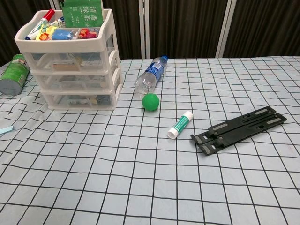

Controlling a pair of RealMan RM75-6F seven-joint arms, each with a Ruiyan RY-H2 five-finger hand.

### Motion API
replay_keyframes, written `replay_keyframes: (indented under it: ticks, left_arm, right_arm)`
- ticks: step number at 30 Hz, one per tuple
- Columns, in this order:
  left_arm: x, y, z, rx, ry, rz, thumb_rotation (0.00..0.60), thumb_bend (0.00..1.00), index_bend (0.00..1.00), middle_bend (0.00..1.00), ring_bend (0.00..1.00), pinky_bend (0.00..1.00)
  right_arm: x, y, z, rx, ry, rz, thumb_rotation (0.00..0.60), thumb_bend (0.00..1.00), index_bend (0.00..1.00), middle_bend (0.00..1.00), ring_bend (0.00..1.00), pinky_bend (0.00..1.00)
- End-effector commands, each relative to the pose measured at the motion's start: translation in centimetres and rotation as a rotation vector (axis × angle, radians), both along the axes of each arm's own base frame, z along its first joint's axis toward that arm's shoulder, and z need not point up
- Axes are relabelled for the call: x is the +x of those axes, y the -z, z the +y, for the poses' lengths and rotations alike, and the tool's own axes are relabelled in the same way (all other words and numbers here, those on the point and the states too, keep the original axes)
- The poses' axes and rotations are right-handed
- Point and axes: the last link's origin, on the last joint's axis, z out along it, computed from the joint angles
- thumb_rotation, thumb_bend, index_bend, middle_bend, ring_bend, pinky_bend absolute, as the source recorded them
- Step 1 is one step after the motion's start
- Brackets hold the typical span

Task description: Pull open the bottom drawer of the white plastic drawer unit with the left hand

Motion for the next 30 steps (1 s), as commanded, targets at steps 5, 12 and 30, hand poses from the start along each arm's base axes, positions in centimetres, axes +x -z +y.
replay_keyframes:
  ticks: [5, 12, 30]
  left_arm:
    - [-0.1, -0.1, 0.0, 0.007, -0.006, -0.003, 0.6, 0.12, 0.0, 0.0, 0.0, 0.0]
    - [0.1, 0.1, 0.3, -0.001, 0.012, -0.026, 0.6, 0.12, 0.0, 0.0, 0.0, 0.0]
    - [2.8, 3.2, 4.9, 0.03, 0.18, -0.274, 0.6, 0.34, 0.0, 0.3, 0.41, 0.44]
  right_arm:
    - [0.0, 0.1, 0.0, 0.01, 0.008, -0.005, 0.6, 0.02, 0.0, 0.0, 0.0, 0.0]
    - [-0.1, 0.0, -0.1, 0.007, 0.017, -0.018, 0.6, 0.02, 0.0, 0.0, 0.0, 0.0]
    - [0.0, -0.1, 0.1, 0.023, 0.019, -0.046, 0.6, 0.02, 0.0, 0.0, 0.0, 0.0]
